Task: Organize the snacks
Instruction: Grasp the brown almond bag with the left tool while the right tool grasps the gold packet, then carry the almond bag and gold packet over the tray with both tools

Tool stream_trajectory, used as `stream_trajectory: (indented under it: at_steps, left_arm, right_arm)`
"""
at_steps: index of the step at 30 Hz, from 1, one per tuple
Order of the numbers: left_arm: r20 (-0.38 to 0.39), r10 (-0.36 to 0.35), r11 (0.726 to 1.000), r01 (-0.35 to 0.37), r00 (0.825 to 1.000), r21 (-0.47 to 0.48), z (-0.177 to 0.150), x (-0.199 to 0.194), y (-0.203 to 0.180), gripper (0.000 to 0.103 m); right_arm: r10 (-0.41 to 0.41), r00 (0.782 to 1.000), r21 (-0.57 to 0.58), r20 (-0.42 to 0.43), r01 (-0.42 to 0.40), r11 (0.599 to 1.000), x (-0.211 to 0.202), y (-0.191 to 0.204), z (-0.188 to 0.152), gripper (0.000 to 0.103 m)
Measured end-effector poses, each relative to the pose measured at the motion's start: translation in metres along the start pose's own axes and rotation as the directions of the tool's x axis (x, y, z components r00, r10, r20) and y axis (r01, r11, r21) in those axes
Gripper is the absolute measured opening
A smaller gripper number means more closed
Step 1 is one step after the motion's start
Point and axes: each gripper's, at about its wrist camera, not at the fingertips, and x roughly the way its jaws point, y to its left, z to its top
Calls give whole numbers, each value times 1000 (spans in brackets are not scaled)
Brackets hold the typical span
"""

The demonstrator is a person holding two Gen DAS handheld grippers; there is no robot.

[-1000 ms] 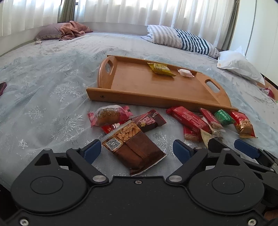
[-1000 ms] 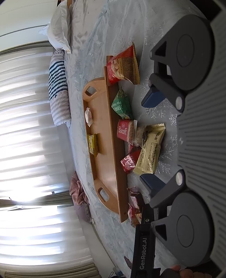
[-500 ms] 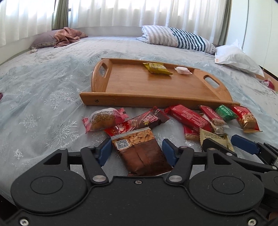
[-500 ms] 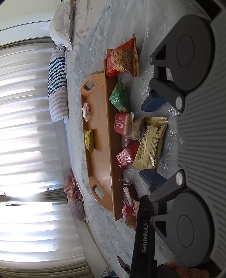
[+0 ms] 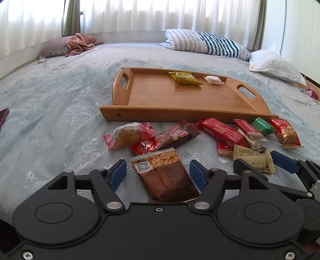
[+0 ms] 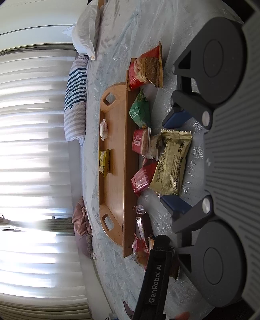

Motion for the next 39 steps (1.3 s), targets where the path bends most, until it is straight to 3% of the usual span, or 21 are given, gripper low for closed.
stream_trajectory:
  at_steps: [7, 11, 14, 22, 31, 39]
  left_arm:
    - [-17, 8, 1000, -8, 1000, -4, -5, 0, -3, 72]
    - [-13, 1, 1000, -1, 1000, 3, -5, -1, -6, 57]
    - [-14, -4, 1000, 5, 1000, 27, -4, -3, -10, 48]
    - [-16, -23, 999, 23, 1000, 45, 1, -8, -12, 46]
    - [16, -41, 998, 40, 999, 43, 15, -16, -10, 45]
    - [50, -35, 998, 33, 998, 53, 32, -15, -8, 45]
  right_arm:
    - [-26, 1000, -21, 10, 26, 999, -2, 3, -3, 84]
    - [-23, 1000, -11, 8, 23, 1000, -2, 2, -4, 82]
    - [-22, 1000, -19, 0, 22, 1000, 0, 4, -4, 71]
    - [-42, 999, -24, 30, 43, 999, -6, 5, -1, 41]
    - [-18, 998, -34, 56, 20, 999, -17, 0, 7, 28]
    - [-30, 994, 39, 106, 26, 999, -28, -11, 20, 16]
